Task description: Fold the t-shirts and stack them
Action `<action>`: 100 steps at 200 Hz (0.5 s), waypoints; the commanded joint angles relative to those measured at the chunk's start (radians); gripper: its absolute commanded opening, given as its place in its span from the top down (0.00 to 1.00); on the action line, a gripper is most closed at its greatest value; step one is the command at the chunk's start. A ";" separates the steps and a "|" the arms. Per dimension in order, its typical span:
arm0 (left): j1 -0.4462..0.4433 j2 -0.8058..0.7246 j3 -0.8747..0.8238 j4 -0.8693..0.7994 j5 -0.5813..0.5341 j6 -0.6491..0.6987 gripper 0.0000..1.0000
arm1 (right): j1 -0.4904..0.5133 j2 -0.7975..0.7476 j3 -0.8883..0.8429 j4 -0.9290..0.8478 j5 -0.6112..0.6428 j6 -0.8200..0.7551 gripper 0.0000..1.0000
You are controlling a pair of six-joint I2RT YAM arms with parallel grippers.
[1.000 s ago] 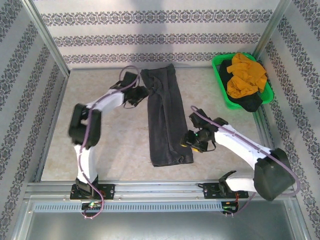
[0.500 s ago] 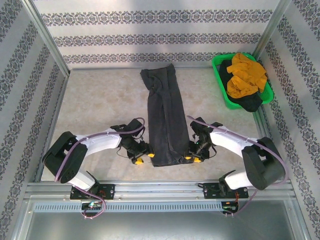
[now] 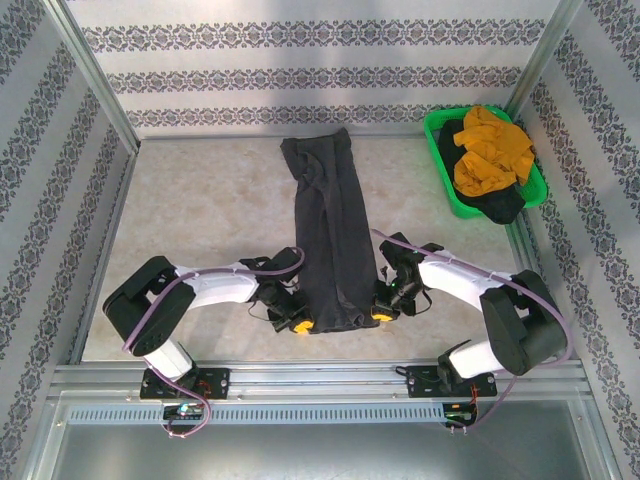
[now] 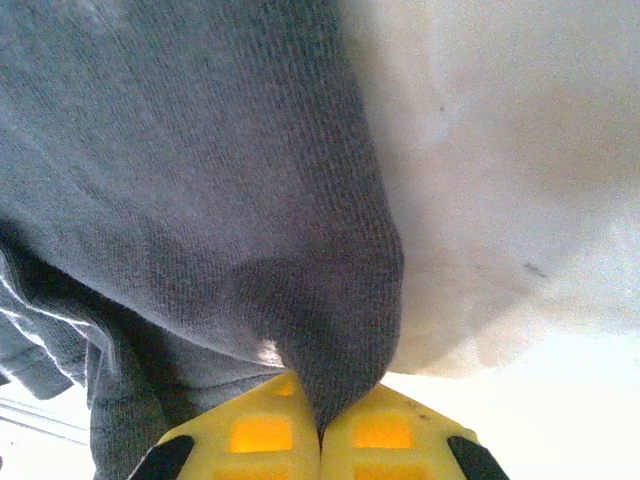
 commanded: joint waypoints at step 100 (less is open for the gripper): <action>-0.072 -0.285 -0.306 0.342 -0.012 -0.115 1.00 | 0.130 -0.150 0.042 -0.202 -0.079 0.063 1.00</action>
